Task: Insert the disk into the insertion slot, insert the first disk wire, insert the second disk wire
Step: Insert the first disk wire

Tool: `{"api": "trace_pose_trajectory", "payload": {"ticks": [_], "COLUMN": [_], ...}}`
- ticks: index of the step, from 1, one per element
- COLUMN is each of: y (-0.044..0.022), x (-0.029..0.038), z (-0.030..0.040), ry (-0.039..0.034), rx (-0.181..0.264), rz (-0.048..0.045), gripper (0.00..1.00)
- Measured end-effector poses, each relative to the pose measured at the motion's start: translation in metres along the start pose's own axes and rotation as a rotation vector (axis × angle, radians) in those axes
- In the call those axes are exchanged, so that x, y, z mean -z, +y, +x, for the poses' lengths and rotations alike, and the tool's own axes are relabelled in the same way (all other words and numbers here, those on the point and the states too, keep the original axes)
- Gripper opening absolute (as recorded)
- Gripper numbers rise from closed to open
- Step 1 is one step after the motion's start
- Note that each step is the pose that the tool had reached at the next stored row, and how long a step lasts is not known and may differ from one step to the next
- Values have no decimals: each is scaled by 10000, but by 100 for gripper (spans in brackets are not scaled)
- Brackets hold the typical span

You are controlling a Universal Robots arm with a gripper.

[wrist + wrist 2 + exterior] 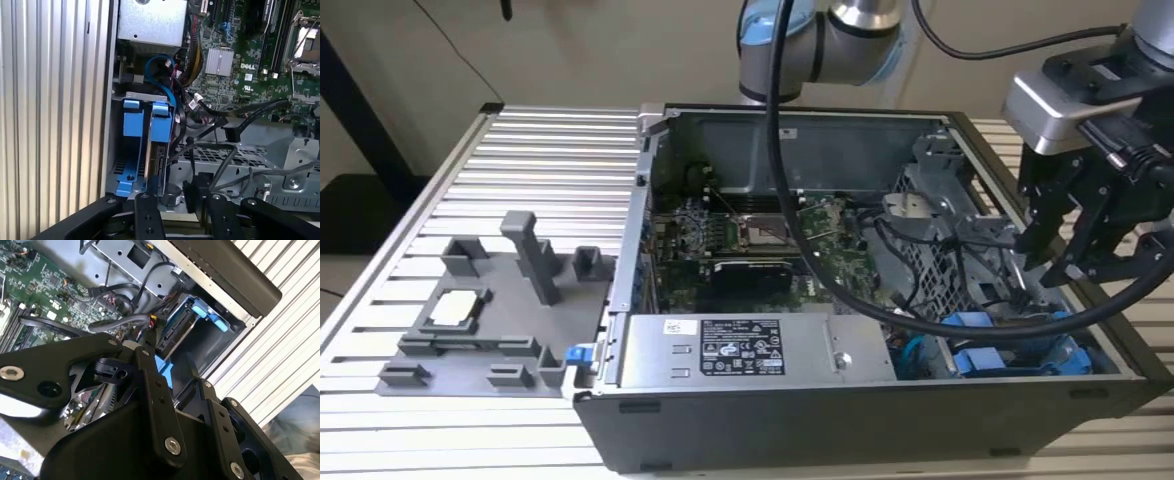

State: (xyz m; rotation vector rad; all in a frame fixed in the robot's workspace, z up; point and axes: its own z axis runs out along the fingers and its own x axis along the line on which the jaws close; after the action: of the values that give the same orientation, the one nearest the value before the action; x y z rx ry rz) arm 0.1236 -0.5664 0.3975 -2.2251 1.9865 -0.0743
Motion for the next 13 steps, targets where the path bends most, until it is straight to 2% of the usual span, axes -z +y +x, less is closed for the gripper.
{"api": "trace_pose_trajectory", "payload": {"ticks": [4, 5, 10, 13], "y": [-2, -3, -4, -3], "x": [-9, -21, -58, -72], "z": [-26, -42, -113, -117], "ry": [20, 10, -40, -44], "rx": [195, 241, 530, 561], "rz": [426, 449, 433, 435], "gripper": [41, 41, 41, 41]}}
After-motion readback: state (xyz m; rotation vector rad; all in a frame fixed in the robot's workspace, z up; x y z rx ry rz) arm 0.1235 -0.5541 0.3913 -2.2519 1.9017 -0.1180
